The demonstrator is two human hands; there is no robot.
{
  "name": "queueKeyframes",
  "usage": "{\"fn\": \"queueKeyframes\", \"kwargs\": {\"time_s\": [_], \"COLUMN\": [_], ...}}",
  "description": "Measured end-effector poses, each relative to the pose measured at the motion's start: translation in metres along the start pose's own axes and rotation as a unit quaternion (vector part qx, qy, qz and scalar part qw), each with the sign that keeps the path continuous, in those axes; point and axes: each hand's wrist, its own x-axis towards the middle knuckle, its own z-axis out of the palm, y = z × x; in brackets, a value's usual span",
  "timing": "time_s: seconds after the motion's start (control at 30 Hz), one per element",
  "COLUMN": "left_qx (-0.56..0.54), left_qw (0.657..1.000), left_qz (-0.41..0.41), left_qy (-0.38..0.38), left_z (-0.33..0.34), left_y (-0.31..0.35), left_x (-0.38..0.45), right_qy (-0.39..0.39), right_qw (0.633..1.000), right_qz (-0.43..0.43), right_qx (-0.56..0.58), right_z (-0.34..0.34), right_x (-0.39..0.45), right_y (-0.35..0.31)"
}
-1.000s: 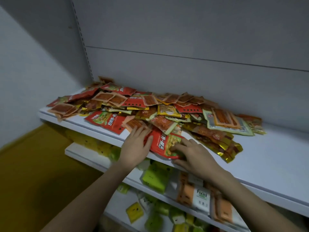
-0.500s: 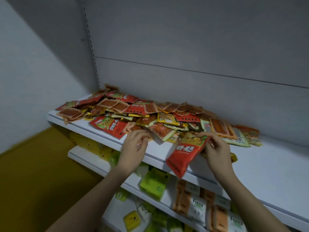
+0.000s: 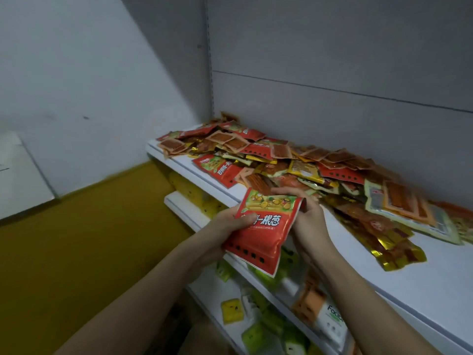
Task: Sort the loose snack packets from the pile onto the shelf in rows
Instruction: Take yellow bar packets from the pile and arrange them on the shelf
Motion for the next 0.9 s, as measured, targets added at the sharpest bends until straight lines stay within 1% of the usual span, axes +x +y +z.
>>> {"fn": "queueKeyframes", "kwargs": {"time_s": [0.1, 0.2, 0.27, 0.3, 0.37, 0.43, 0.5, 0.53, 0.6, 0.67, 0.7, 0.73, 0.8, 0.9], "left_qx": [-0.002, -0.05, -0.093, -0.111, -0.135, -0.137, -0.123, -0.116, -0.105, -0.088, -0.073, -0.058, -0.046, -0.062], "left_qw": [0.996, 0.977, 0.962, 0.957, 0.954, 0.956, 0.96, 0.961, 0.965, 0.969, 0.972, 0.975, 0.977, 0.972], "left_qz": [0.025, 0.066, 0.076, 0.072, 0.05, 0.036, 0.037, 0.041, 0.048, 0.052, 0.056, 0.061, 0.071, 0.078], "left_qy": [0.087, 0.198, 0.245, 0.257, 0.262, 0.256, 0.248, 0.246, 0.237, 0.224, 0.215, 0.206, 0.198, 0.214], "left_z": [-0.032, -0.076, -0.109, -0.126, -0.156, -0.183, -0.208, -0.22, -0.242, -0.258, -0.265, -0.271, -0.279, -0.287], "left_y": [0.003, 0.012, 0.018, 0.02, 0.021, 0.021, 0.023, 0.025, 0.031, 0.038, 0.041, 0.044, 0.05, 0.054], "left_x": [-0.011, -0.011, -0.006, -0.003, 0.003, 0.009, 0.015, 0.019, 0.029, 0.039, 0.045, 0.05, 0.058, 0.066], "right_qy": [-0.026, -0.048, -0.078, -0.096, -0.121, -0.137, -0.127, -0.117, -0.102, -0.092, -0.076, -0.054, -0.012, -0.002], "right_qw": [0.995, 0.984, 0.962, 0.943, 0.885, 0.828, 0.793, 0.779, 0.752, 0.711, 0.691, 0.677, 0.661, 0.647], "right_qz": [0.014, 0.013, -0.011, -0.024, -0.062, -0.1, -0.109, -0.102, -0.055, -0.018, -0.019, -0.032, -0.076, -0.129], "right_qx": [-0.09, -0.171, -0.26, -0.318, -0.445, -0.534, -0.586, -0.607, -0.649, -0.697, -0.718, -0.734, -0.746, -0.751], "right_z": [0.024, 0.05, 0.067, 0.076, 0.096, 0.121, 0.145, 0.155, 0.169, 0.181, 0.186, 0.191, 0.199, 0.205], "right_x": [0.011, 0.031, 0.049, 0.06, 0.083, 0.105, 0.125, 0.135, 0.15, 0.158, 0.158, 0.157, 0.155, 0.153], "right_y": [0.012, 0.017, 0.024, 0.029, 0.041, 0.054, 0.066, 0.072, 0.083, 0.094, 0.099, 0.102, 0.105, 0.107]}}
